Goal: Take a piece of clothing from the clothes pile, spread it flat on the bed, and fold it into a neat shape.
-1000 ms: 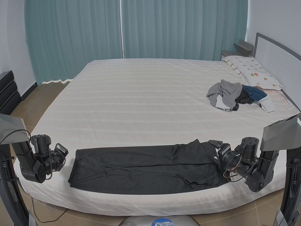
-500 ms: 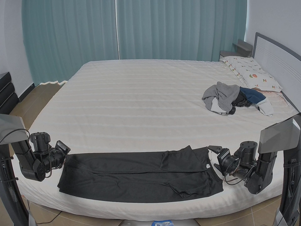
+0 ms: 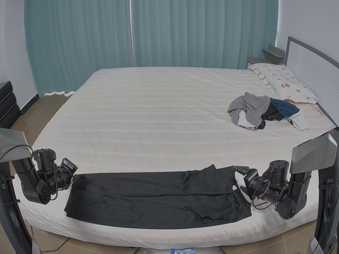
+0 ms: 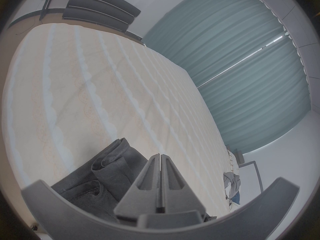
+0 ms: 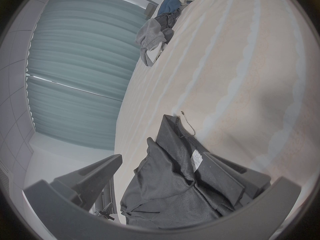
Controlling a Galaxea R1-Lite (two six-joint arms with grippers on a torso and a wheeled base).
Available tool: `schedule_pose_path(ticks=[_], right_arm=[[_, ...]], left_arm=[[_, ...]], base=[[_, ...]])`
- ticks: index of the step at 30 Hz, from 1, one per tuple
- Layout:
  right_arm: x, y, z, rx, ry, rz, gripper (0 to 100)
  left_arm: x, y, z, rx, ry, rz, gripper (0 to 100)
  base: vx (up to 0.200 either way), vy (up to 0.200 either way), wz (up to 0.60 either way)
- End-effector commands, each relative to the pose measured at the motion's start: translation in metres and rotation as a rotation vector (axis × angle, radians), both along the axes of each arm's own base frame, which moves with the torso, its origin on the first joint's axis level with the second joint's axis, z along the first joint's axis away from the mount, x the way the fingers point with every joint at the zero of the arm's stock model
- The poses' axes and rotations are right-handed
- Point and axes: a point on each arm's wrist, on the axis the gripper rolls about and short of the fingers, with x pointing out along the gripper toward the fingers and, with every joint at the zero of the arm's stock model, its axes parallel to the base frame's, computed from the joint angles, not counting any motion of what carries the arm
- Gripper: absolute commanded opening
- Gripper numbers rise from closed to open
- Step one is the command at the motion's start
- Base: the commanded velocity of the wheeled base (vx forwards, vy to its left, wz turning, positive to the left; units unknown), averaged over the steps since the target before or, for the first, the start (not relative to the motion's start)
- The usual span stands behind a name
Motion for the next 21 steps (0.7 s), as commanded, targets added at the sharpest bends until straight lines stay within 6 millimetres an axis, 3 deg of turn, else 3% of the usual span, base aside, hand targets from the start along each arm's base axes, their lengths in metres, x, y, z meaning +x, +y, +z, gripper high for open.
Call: schedule_pose_path(ticks=[1,8,21], right_arm=[[0.0005,0.0003,0.0017,0.005,-0.017,0.0,100],[0.0009,0.0003,0.0013,0.002,-0.017,-0.006,100],[0.0007,0.0001,0.0031,0.0,-0.023,-0.011,100]], left_arm=[[-0.0003,-0.0002,0.0019,0.0,-0.005,0.002,0],[-0.0013,0.004,0.0021,-0.004,-0.005,0.018,0],[-0.0013,0.0049,0.0011,-0.006,-0.001,0.019,0]], base=[[0.0,0.0,0.0],[0.0,0.0,0.0],[0.0,0.2,0.0]])
